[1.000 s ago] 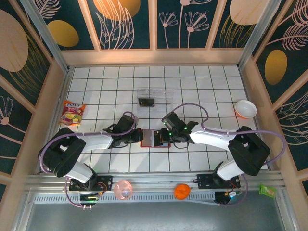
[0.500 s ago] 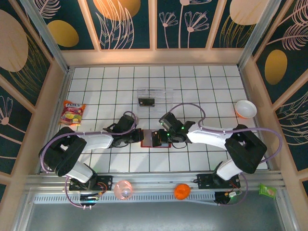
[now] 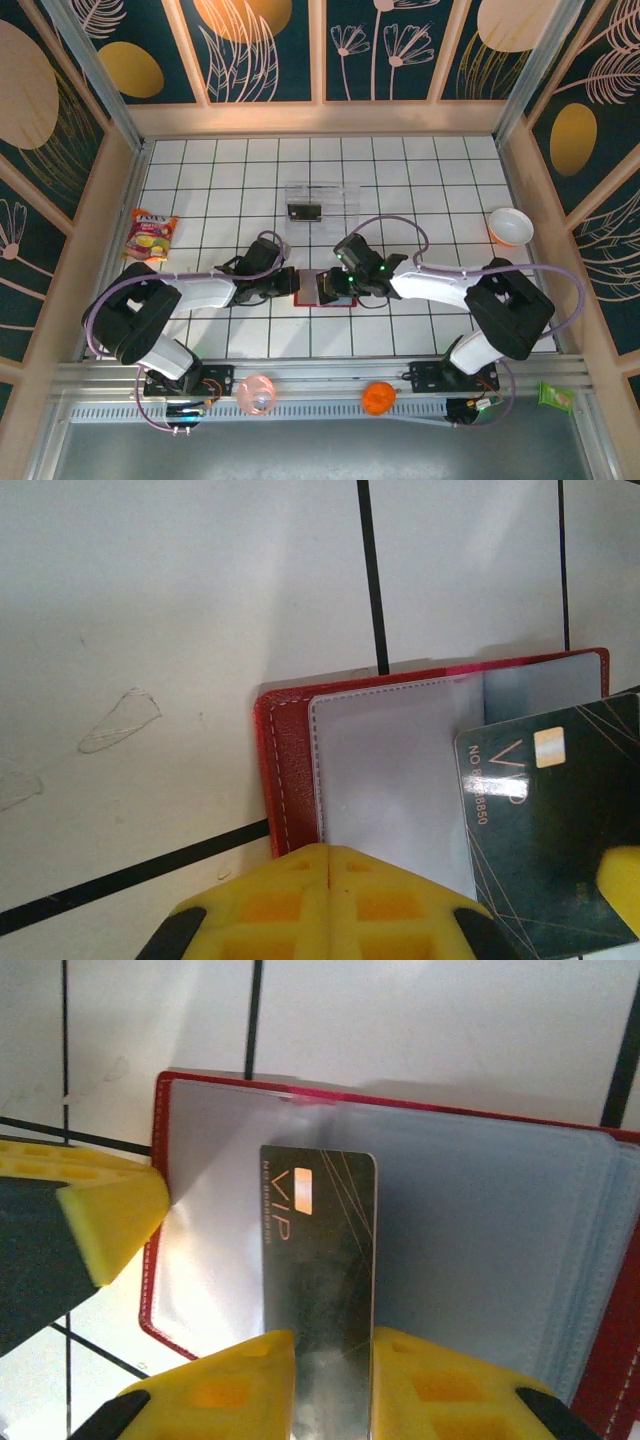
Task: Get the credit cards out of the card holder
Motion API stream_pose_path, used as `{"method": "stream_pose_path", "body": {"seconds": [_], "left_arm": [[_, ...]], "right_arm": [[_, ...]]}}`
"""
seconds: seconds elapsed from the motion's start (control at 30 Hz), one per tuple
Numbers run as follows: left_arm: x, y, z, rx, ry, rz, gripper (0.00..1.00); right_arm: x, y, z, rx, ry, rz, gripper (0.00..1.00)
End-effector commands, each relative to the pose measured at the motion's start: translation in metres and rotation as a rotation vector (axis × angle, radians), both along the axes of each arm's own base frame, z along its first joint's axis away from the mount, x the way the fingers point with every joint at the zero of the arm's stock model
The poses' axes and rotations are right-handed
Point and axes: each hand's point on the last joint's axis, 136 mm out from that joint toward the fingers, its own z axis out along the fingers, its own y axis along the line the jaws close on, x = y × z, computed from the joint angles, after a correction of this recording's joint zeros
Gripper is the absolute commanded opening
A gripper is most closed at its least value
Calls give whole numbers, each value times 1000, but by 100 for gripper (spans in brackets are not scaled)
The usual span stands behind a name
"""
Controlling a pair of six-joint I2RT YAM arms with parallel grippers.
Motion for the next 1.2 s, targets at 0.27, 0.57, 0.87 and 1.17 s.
{"method": "stream_pose_path", "body": {"seconds": [0.27,0.57,0.87,1.17], "left_arm": [[0,-1,-3,11,12,-21,0],[5,-2,4,19,-7,-32,0],[12,-12,29,-27,-39,-66,34],[18,-5,76,-93,-123,-2,88]], "right_arm": [[1,0,3,48,-12,12,3],[12,-13,55,17,-236,133,0],[49,3,131,-90,-537,328,0],[92,27,186,-148,-728,539,0]]}}
